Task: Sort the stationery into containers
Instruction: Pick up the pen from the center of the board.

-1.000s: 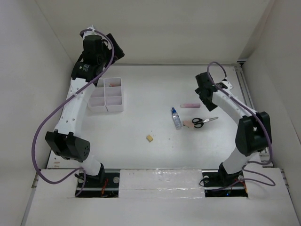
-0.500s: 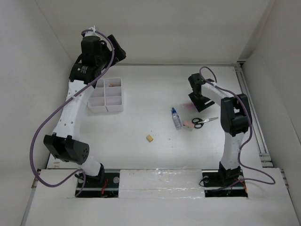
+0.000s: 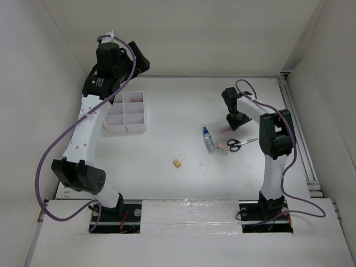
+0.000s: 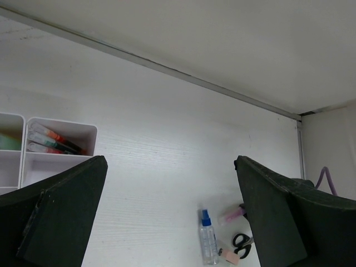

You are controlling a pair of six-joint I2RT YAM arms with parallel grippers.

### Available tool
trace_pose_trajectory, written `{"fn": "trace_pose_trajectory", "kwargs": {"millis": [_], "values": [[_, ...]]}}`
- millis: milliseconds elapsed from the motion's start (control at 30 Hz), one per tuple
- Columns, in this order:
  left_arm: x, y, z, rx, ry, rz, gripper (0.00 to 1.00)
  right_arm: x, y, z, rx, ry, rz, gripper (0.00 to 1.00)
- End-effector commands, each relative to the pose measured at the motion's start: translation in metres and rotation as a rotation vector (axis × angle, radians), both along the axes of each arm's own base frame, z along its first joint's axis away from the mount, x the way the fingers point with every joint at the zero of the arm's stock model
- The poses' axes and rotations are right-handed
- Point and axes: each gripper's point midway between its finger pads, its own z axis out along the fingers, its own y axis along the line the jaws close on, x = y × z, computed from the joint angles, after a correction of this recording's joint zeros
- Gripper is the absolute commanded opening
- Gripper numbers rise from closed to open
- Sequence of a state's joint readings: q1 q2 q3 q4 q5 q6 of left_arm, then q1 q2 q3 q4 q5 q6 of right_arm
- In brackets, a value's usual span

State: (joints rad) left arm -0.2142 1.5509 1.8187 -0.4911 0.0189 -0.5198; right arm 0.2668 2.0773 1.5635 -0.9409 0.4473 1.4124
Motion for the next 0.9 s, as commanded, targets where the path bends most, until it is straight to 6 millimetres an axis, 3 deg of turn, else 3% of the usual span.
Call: {"fn": "trace_pose_trajectory", "kwargs": {"millis": [0,167,267,333,433,467,500,567,600,667,700,767,867], "values": [[-0.011,0.001,0.025,-0.010,-0.071,-0.012,1.00,0.000,-0.008,0.007,-0.019,0.003,-0.029,0.02],[-0.014,-0.007,0.022,-0.024,-0.059,-0.059,1.00,0.010,-0.017,0.007,0.033,-0.018,-0.060,0.00],[-0.016,-0.030,0.012,-0.110,-0.057,-0.163,1.00,0.026,-0.014,0.029,0.050,-0.087,-0.059,0.00],[-0.020,-0.046,0.007,-0.195,-0.086,-0.233,1.00,0.035,-0.010,0.055,0.046,-0.151,-0.078,0.00],[-0.037,-0.088,0.015,-0.249,-0.136,-0.365,1.00,0.038,0.011,0.088,0.086,-0.238,-0.081,0.00],[-0.042,-0.100,0.010,-0.246,-0.126,-0.379,1.00,0.039,0.019,0.108,0.107,-0.289,-0.079,0.00],[-0.052,-0.122,0.014,-0.247,-0.139,-0.415,1.00,0.043,0.036,0.120,0.136,-0.341,-0.064,0.00],[-0.057,-0.141,0.003,-0.255,-0.141,-0.439,1.00,0.043,0.054,0.135,0.183,-0.392,-0.038,0.00],[-0.059,-0.147,-0.002,-0.267,-0.137,-0.450,1.00,0.044,0.063,0.153,0.221,-0.439,-0.021,0.00],[-0.069,-0.155,0.005,-0.302,-0.199,-0.503,1.00,0.050,0.086,0.169,0.296,-0.505,0.046,0.00],[-0.071,-0.158,-0.015,-0.298,-0.164,-0.517,1.00,0.049,0.097,0.182,0.315,-0.545,0.114,0.00],[-0.074,-0.160,-0.022,-0.271,-0.163,-0.547,1.00,0.052,0.116,0.205,0.317,-0.618,0.240,0.00],[-0.076,-0.162,-0.033,-0.236,-0.143,-0.578,0.99,0.043,0.120,0.218,0.307,-0.634,0.292,0.00]]}}
